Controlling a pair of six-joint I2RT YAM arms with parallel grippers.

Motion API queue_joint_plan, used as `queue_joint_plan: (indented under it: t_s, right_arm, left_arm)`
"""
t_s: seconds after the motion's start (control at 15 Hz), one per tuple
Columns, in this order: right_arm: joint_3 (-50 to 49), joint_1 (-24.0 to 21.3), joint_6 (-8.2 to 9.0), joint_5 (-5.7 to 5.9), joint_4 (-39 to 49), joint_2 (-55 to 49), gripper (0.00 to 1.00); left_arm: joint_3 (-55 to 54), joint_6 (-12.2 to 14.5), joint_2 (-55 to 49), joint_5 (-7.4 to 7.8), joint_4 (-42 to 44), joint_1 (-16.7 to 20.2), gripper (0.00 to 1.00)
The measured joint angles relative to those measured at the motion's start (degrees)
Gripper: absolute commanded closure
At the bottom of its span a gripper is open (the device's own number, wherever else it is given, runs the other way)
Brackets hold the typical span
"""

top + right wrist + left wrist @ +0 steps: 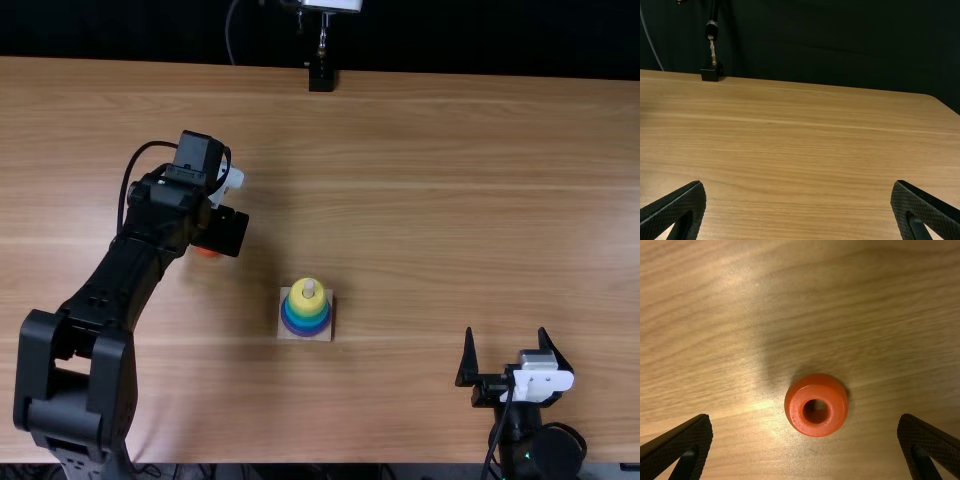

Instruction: Build the Hanoi tower: stack the rings onto the peg from bottom to top in this color order: purple, dark blue, light blue, dark green, light green, yellow, orange.

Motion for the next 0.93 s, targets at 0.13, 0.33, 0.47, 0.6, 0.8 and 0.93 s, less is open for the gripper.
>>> queue_joint_plan:
  t_s: [0.13,0.33,0.47,0.6,0.8,0.93]
  right_arm:
    - [0.0,0.0,0.0,0.02,0.0,0.0,0.0]
    - [0.0,0.02,0.0,0.02,-0.04,0.0,0.0]
    - [0.0,0.0,0.04,0.0,0.0,0.0,0.0]
    - [0.0,0.0,0.0,0.0,-0.02,0.0,0.0]
    - [0.0,0.0,0.0,0.0,0.0,0.0,0.0]
    - [0.0,0.02,-0.02,0.02,-0.04,0.0,0.0]
  left_arm:
    - [-0.37,0.0,0.44,0.0,-0.02,0.0,0.0]
    - [-0.83,0.0,2.27,-0.02,-0.39,0.0,0.0]
    - [-1.01,0.04,2.91,-0.02,-0.48,-0.02,0.0]
    - [-1.03,0.04,3.17,0.0,-0.48,0.0,0.0]
    - [-1.01,0.04,3.41,0.0,-0.37,-0.02,0.0]
    - [-1.01,0.0,4.83,0.0,-0.39,0.0,0.0]
